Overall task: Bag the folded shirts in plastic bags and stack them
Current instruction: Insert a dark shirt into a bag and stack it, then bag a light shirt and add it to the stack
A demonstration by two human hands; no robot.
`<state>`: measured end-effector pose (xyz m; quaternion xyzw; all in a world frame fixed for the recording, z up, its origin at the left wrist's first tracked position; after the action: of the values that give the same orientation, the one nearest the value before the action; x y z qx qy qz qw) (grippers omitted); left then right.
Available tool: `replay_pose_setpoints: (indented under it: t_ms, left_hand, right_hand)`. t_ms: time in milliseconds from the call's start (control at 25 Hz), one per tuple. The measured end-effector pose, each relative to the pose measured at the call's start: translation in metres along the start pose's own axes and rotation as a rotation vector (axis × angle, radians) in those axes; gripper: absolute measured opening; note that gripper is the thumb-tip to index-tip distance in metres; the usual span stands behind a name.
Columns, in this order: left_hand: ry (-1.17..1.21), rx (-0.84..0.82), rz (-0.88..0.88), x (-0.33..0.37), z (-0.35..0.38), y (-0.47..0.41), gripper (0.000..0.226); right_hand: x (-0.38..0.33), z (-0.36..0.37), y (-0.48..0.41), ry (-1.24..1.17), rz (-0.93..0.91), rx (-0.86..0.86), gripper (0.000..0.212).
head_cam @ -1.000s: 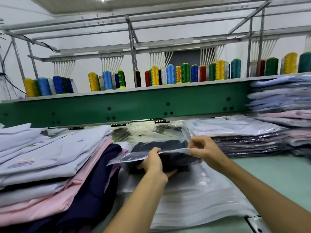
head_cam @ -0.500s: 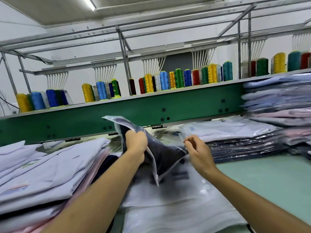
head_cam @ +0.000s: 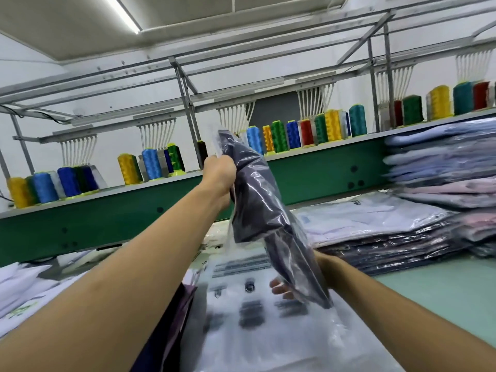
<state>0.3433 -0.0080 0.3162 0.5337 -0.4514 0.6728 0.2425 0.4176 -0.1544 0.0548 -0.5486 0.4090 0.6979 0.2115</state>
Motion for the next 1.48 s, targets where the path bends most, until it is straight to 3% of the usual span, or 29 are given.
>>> replay_pose_setpoints:
  t_ms: [80, 160, 240, 400, 640, 840, 960, 1200, 1480]
  left_hand:
    - [-0.021, -0.038, 0.007, 0.009, 0.013, -0.007, 0.052]
    - [-0.008, -0.030, 0.018, 0.018, 0.018, -0.016, 0.056]
    - [0.047, -0.019, 0.029, 0.024, 0.020, -0.026, 0.054]
    - [0.088, -0.025, 0.013, 0.008, 0.030, -0.042, 0.026]
    - [-0.057, -0.098, -0.064, -0.101, 0.083, -0.055, 0.040]
    - [-0.170, -0.138, -0.097, -0.165, 0.141, -0.074, 0.046]
    - [-0.303, -0.145, -0.071, -0.191, 0.167, -0.093, 0.062]
    - [-0.806, -0.291, 0.018, -0.247, 0.202, -0.113, 0.048]
    - [-0.787, -0.323, -0.020, -0.279, 0.213, -0.115, 0.045]
  right_hand:
    - [-0.025, -0.009, 0.000, 0.002, -0.193, 0.088, 0.035]
    - [-0.065, -0.036, 0.015, 0.131, -0.386, 0.325, 0.023]
    - [-0.103, -0.064, 0.026, 0.216, -0.459, 0.449, 0.029]
    - [-0.132, -0.142, 0.042, 0.056, -0.599, 0.539, 0.041]
    - [-0.130, -0.260, 0.055, 0.548, -0.525, 0.902, 0.044]
    - [-0.124, -0.332, 0.052, 0.859, -0.317, 1.168, 0.041]
    - [-0.128, -0.359, 0.041, 1.006, -0.235, 1.214, 0.041]
    - [-0.115, -0.400, 0.007, 1.274, -0.020, 1.148, 0.039]
    - [-0.102, -0.428, -0.012, 1.329, 0.026, 1.033, 0.040]
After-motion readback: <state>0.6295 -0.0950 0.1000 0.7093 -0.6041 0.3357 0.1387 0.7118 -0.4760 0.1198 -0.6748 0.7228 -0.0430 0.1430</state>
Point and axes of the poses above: each hand's wrist, its own y-axis away from the middle knuckle, its own z-axis out of the palm, x = y × z, the point moved 8 cm from there along -y, towards the middle knuckle, and after that the axes turned 1 degree about -y, right-handed, at the moved point
